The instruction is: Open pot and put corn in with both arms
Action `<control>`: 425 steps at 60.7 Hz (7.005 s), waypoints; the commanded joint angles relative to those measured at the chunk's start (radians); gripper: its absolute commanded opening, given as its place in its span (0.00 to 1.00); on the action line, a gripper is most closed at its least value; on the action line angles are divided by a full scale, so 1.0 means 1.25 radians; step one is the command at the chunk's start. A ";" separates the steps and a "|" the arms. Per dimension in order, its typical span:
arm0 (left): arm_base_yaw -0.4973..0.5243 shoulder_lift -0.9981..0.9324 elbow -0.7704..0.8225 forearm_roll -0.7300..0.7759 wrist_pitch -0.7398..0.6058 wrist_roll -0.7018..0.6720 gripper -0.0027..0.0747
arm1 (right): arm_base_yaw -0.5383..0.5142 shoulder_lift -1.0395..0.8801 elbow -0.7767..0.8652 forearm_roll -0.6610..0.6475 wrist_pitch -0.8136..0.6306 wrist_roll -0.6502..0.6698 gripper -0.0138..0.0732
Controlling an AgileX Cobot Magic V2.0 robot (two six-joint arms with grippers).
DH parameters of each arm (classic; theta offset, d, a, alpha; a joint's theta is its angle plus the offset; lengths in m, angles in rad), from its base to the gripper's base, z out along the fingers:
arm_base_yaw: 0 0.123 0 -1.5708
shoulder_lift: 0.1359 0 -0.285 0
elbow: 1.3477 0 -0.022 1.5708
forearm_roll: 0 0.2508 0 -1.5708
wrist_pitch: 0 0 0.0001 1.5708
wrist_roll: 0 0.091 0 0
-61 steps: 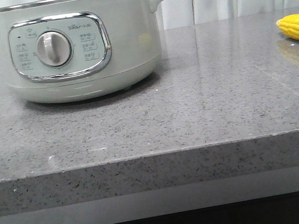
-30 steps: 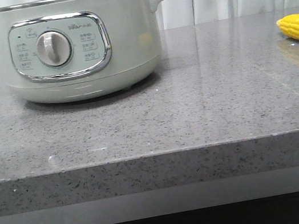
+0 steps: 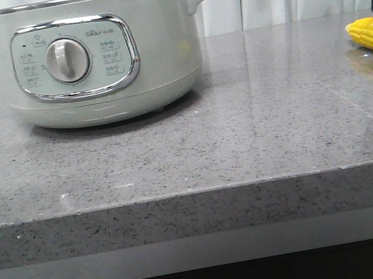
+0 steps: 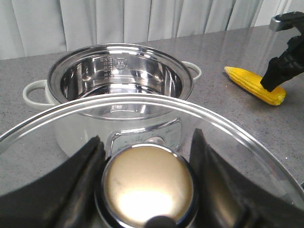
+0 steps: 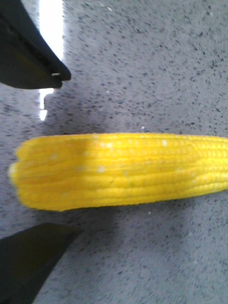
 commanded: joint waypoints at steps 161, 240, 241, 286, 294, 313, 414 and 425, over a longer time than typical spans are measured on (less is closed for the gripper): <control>-0.004 -0.005 -0.032 -0.011 -0.119 0.001 0.30 | 0.404 -0.185 -0.153 0.197 -0.147 -0.155 0.54; -0.004 -0.005 -0.032 -0.011 -0.119 0.001 0.30 | 0.438 0.308 -0.628 0.216 -0.059 -0.155 0.54; -0.004 -0.005 -0.032 -0.011 -0.119 0.001 0.30 | 0.438 0.308 -0.628 0.216 -0.059 -0.155 0.54; -0.004 -0.005 -0.032 -0.011 -0.119 0.001 0.30 | 0.438 0.317 -0.628 0.216 -0.055 -0.155 0.76; -0.004 -0.005 -0.032 -0.011 -0.119 0.001 0.30 | 0.438 0.317 -0.628 0.216 -0.053 -0.155 0.76; -0.004 -0.005 -0.032 -0.011 -0.119 0.001 0.30 | 0.437 0.249 -0.628 0.216 -0.020 -0.155 0.76; -0.004 -0.005 -0.032 -0.011 -0.119 0.001 0.30 | 0.424 -0.799 0.410 0.216 -0.304 -0.107 0.76; -0.004 -0.005 -0.032 -0.011 -0.119 0.001 0.30 | 0.424 -0.799 0.410 0.216 -0.304 -0.107 0.76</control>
